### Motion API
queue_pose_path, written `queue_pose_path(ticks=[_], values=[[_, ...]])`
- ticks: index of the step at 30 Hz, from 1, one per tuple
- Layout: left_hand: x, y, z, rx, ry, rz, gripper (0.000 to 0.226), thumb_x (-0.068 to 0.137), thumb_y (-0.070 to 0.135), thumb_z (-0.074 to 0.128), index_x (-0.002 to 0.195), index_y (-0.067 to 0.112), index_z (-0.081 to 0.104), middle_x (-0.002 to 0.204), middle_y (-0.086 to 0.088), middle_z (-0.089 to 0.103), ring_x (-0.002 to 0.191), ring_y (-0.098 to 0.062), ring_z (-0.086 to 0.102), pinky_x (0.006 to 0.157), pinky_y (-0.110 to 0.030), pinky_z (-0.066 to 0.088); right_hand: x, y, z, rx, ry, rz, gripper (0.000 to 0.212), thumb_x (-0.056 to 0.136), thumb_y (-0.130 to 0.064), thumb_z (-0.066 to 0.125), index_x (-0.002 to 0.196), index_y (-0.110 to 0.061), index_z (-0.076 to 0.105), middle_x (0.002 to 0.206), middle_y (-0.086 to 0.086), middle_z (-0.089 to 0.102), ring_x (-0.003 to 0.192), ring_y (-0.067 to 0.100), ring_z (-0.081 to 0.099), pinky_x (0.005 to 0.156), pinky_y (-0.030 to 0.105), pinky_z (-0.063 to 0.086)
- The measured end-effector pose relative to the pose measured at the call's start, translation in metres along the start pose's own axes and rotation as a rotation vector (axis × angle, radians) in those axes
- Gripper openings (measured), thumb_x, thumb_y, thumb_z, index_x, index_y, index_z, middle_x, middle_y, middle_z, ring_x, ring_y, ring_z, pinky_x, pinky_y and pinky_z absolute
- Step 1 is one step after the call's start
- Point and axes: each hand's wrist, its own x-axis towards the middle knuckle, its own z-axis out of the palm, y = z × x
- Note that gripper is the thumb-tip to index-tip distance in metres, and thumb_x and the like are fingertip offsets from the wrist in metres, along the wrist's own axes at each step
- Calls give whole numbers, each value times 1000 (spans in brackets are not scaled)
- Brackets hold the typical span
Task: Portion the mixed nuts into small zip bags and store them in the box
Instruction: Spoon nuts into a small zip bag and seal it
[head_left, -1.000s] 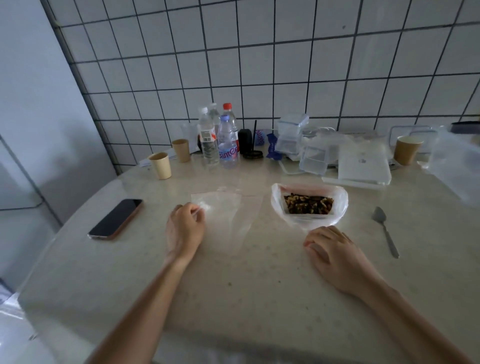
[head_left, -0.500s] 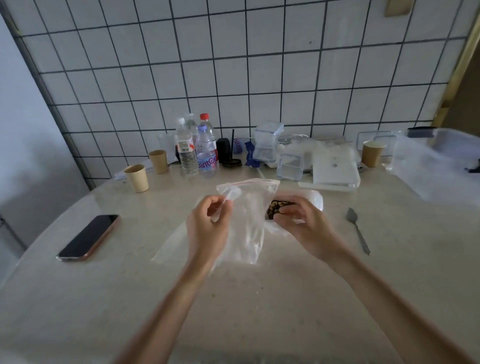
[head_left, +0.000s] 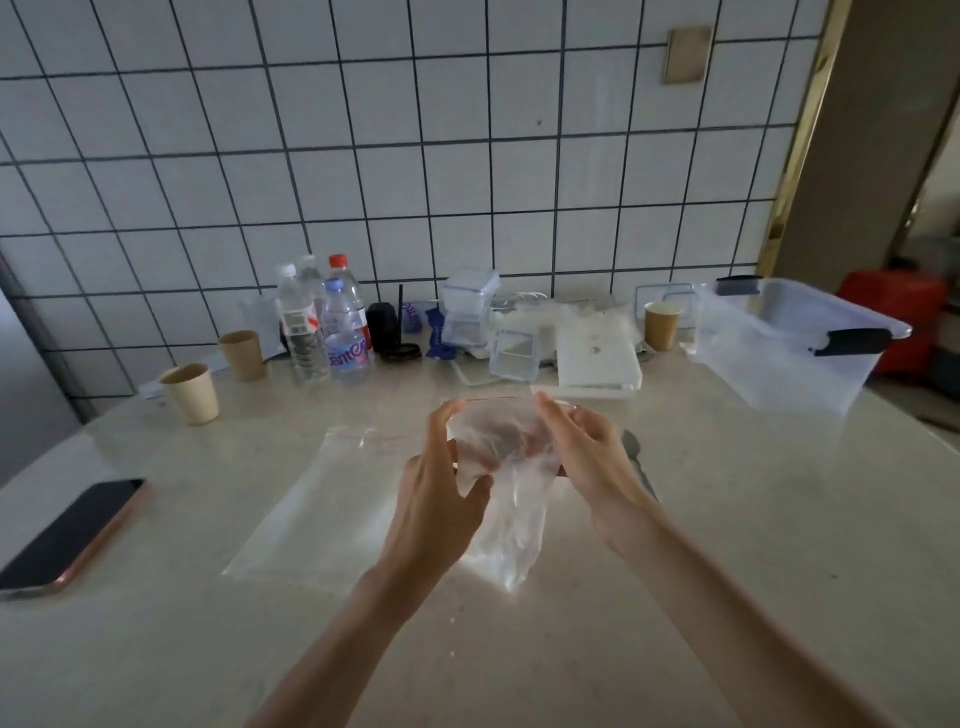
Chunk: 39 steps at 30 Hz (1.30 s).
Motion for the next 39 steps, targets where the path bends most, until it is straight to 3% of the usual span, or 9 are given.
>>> queue_pose_path(ticks=[4,7,9,12,15,18,24,29,39], values=[[1,9,-3,100,-57,84,68,84,7,81,137,30,46,110,13,74,101,-5,70,90,-32,58,5,0,-1,25,52,12,28,97,-19,56,93,7,67,77,9,60,74,22,53,71,36,42],[1,16,-6,121,-82,84,39,86,31,82,119,36,62,118,22,70,106,2,65,91,-22,55,4,0,-4,-43,41,-45,23,97,-15,59,86,1,70,72,9,64,70,19,57,66,32,46],[5,23,-8,1,-63,-101,33,81,63,74,102,38,69,107,23,71,100,4,65,83,-16,51,4,1,-6,-130,44,-168,22,101,-16,61,90,-1,73,79,13,71,71,21,62,66,32,49],[17,27,-10,-293,102,-459,68,70,89,60,93,26,67,92,9,77,88,-4,71,79,-32,55,1,2,-11,-286,37,-338,14,101,-18,66,100,-10,78,94,3,77,88,16,69,78,26,52],[30,26,-14,-445,140,-661,81,64,88,66,112,24,53,100,-4,79,100,-15,73,93,-45,56,-3,3,-15,-353,34,-437,13,100,-20,67,104,-17,79,100,-5,77,91,6,65,76,14,47],[34,28,-15,-394,86,-663,82,64,87,68,119,30,48,97,-1,79,99,-8,70,83,-32,52,-5,4,-14,-375,35,-478,15,101,-20,66,107,-17,79,101,-3,76,93,9,67,82,22,50],[32,28,-5,-235,71,-478,41,79,60,81,98,25,68,82,1,77,79,-17,74,69,-31,57,-6,9,-11,-368,11,-403,11,104,-19,55,99,-21,65,92,-7,72,79,2,64,61,16,45],[29,32,-1,-137,80,-363,34,78,35,91,95,27,62,63,2,65,54,-4,54,52,-16,43,-7,14,-1,-286,38,-373,9,100,-34,65,102,-25,65,93,-16,72,86,-10,66,71,6,46],[31,30,-13,102,99,-344,10,86,26,68,80,33,65,69,18,69,71,2,65,58,-23,43,-7,15,1,-339,157,-380,20,106,-17,52,87,-18,59,81,-4,64,70,7,55,59,16,40]])
